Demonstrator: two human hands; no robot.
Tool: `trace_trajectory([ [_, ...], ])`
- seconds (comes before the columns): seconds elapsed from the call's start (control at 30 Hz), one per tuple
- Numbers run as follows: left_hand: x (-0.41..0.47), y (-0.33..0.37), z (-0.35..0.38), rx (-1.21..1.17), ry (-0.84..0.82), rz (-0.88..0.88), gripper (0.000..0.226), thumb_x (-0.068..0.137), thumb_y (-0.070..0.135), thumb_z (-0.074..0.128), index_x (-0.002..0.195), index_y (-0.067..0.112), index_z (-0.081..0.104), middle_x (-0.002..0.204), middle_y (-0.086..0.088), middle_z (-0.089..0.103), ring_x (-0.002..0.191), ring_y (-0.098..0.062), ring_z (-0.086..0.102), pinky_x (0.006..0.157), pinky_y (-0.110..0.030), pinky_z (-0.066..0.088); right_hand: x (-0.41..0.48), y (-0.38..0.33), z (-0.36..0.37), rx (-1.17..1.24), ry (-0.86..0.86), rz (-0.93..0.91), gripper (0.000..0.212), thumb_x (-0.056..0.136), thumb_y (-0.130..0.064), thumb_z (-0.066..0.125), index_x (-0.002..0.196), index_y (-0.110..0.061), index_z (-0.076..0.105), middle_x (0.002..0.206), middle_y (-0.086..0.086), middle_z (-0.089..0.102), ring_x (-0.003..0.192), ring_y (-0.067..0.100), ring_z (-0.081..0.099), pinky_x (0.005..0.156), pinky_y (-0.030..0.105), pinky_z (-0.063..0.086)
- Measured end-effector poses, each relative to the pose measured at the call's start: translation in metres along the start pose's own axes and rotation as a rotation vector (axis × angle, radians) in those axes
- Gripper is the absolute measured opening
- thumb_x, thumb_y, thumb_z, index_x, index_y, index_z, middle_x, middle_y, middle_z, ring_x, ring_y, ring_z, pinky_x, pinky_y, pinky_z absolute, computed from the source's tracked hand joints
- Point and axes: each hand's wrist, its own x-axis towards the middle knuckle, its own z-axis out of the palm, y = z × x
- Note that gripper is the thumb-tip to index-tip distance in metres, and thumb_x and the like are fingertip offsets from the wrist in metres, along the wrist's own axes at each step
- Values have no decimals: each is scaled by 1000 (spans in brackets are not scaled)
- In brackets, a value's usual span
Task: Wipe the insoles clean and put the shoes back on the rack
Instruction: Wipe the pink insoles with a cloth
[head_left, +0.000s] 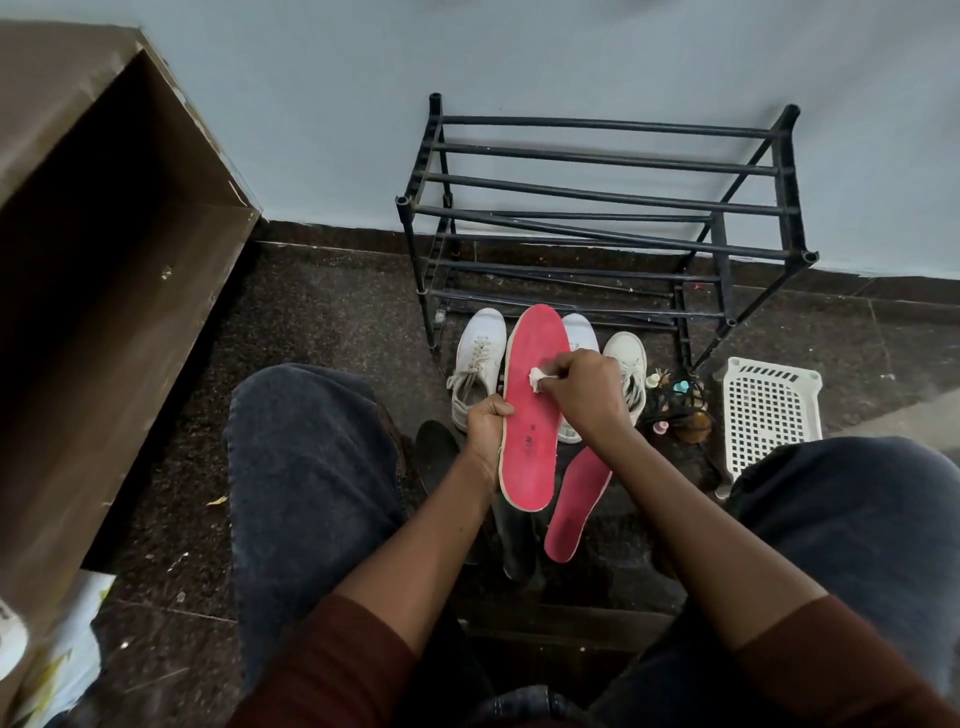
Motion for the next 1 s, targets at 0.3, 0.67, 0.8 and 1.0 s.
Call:
trace_trajectory([
  [0.3,0,1,-3,-43,-25,28,45,58,14,29,67,4,71,62,-11,64,52,-23,62,56,-22,50,-4,7,11,15,-147,-1,6,72,-8,74,78,-10,74,82,4,71,66,8,57,54,6,38],
  [0.67,3,-2,-20,-71,-3,26,48,57,13,27,66,5,74,62,-10,66,52,-23,63,55,-23,53,-11,12,24,60,-144,91,13,72,-15,75,63,-10,66,62,3,63,50,6,51,37,6,35],
  [0.8,4,-11,-20,-91,-6,32,50,57,11,27,66,4,75,64,-10,68,53,-22,65,52,-23,54,-15,17,23,-30,-196,52,16,71,-16,75,61,-9,64,59,2,59,53,10,52,40,11,33],
  [1.0,6,-9,-19,-18,11,-20,47,56,14,29,66,5,74,65,-10,67,54,-24,63,54,-23,51,1,21,18,9,44,84,13,78,-17,70,81,-4,70,79,7,68,68,17,58,64,25,43],
])
